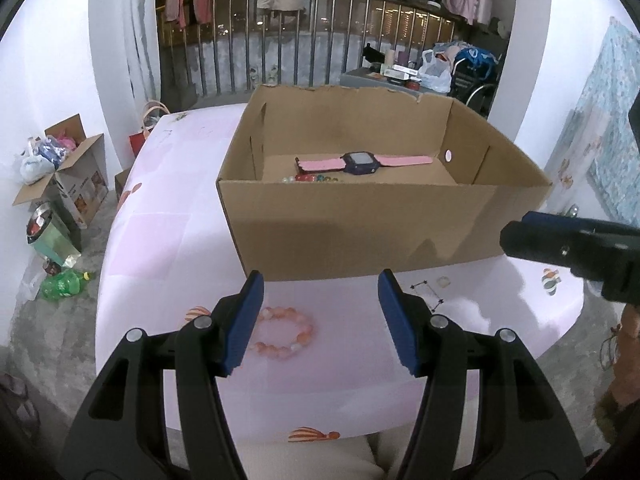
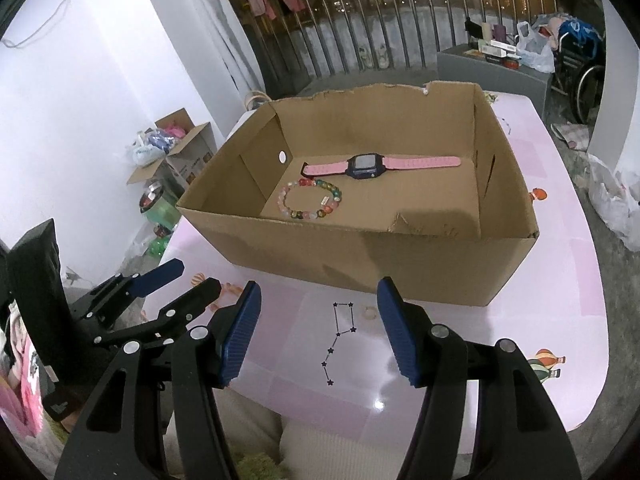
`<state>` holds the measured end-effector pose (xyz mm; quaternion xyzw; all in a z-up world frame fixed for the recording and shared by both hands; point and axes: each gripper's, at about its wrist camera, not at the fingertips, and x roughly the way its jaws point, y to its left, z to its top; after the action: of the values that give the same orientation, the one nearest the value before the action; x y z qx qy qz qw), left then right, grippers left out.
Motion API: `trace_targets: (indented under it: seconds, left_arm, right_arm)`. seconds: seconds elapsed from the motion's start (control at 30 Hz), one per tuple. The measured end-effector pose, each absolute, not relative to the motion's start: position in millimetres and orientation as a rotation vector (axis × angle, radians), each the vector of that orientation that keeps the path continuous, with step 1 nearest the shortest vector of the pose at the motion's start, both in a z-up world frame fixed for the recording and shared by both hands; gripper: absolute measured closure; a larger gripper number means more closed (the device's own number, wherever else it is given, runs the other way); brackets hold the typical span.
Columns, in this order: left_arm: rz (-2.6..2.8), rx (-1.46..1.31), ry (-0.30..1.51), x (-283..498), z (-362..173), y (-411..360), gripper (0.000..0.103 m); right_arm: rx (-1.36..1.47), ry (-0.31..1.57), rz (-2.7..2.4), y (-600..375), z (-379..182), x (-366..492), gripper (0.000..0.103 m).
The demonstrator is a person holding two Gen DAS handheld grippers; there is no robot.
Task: Organize jewelry
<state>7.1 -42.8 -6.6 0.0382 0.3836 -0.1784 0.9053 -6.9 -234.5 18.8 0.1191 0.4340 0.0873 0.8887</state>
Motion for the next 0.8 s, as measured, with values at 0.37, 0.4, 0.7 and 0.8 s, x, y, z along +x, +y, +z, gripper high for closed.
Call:
trace_targets:
  seconds: [0.37, 0.4, 0.7, 0.8]
  left_arm:
    - [-0.382, 0.109, 0.788, 8.6, -22.7, -48.8, 0.047]
    - [-0.386, 0.108, 0.789, 9.5, -24.1, -49.5, 0.047]
    - [-0.405, 0.107, 0.797, 16.8, -31.9, -51.1, 0.047]
    - [-0.412, 0.108, 0.799, 18.6, -33.8, -51.9, 0.047]
  right_arm:
    - [0.243, 0.928, 0.171, -235.1, 8.6, -3.3, 0.044]
    - [0.244, 0.931, 0.17, -235.6, 7.4, -2.2, 0.044]
    - [0.249, 0.961, 0.163, -236.5, -3.0, 11.1, 0.044]
    - [0.252, 0.971, 0.16, -238.3, -7.1, 14.8, 0.044]
